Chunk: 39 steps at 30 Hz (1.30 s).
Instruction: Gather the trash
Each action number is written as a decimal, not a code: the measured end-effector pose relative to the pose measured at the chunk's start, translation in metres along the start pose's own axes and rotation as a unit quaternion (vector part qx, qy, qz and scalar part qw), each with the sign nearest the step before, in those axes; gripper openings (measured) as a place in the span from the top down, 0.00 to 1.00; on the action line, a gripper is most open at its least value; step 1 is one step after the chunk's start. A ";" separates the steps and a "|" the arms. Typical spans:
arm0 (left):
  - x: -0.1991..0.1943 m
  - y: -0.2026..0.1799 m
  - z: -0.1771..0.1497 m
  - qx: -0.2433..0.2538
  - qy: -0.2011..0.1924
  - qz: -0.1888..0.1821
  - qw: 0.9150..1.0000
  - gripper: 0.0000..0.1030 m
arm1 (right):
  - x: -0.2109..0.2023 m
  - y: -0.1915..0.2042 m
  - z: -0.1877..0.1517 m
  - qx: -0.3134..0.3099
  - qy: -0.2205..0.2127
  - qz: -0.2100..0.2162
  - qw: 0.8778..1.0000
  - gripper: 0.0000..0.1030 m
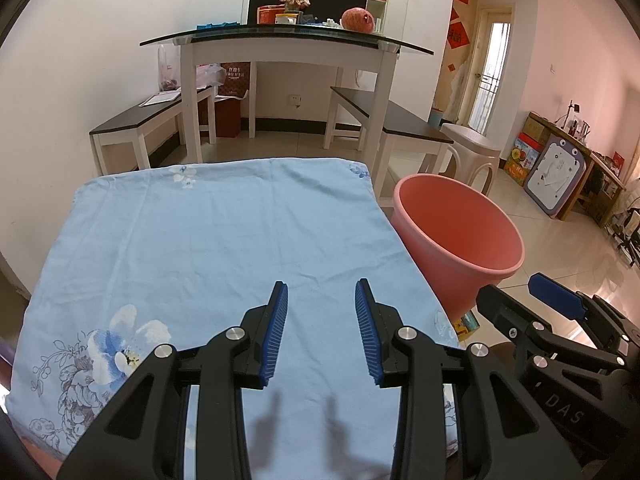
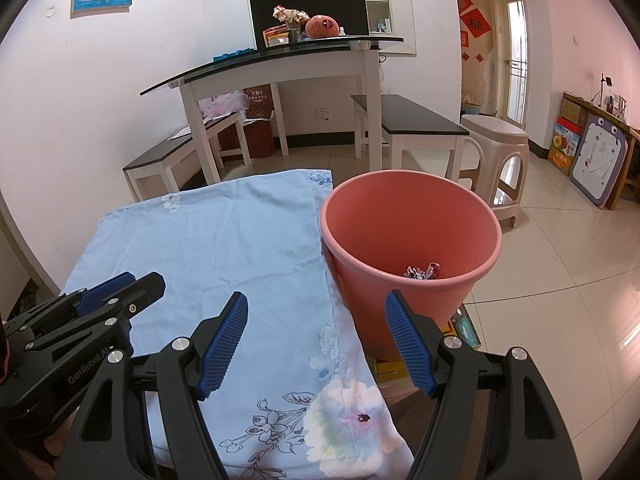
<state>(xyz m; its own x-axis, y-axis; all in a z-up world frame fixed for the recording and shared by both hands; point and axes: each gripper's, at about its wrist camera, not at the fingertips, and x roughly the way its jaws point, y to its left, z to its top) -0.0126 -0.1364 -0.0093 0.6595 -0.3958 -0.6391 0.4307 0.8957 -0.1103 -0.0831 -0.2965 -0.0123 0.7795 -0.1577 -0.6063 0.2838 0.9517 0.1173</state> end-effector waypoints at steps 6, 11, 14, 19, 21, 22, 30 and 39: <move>0.000 0.001 0.000 0.000 0.000 -0.001 1.000 0.66 | 0.000 0.000 0.001 0.000 0.000 0.000 1.000 0.32; 0.000 0.000 0.000 0.000 0.001 -0.001 1.000 0.66 | 0.000 -0.001 0.001 0.000 0.000 0.000 1.000 0.32; 0.000 0.000 0.000 0.000 0.001 -0.001 1.000 0.66 | 0.000 -0.001 0.001 0.000 0.000 0.000 1.000 0.32; 0.000 -0.001 0.000 0.001 0.001 0.000 1.000 0.66 | 0.000 -0.001 0.001 0.000 0.000 0.000 1.000 0.32; 0.000 0.000 0.000 0.000 0.001 -0.001 1.000 0.66 | 0.000 -0.001 0.001 0.001 0.000 0.000 1.000 0.32; 0.000 0.000 0.000 0.000 0.001 -0.001 1.000 0.66 | 0.000 -0.001 0.001 0.001 0.000 0.000 1.000 0.32; 0.001 -0.001 -0.001 0.001 0.002 0.000 1.000 0.66 | 0.000 -0.001 0.002 0.000 0.001 0.000 1.000 0.32; 0.001 -0.002 -0.001 0.002 0.002 0.000 1.000 0.66 | 0.000 -0.001 0.002 0.000 0.001 0.000 1.000 0.32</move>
<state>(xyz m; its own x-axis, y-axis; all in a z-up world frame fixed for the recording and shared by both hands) -0.0134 -0.1383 -0.0105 0.6569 -0.3954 -0.6420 0.4330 0.8949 -0.1082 -0.0824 -0.2981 -0.0112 0.7791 -0.1564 -0.6071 0.2832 0.9518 0.1181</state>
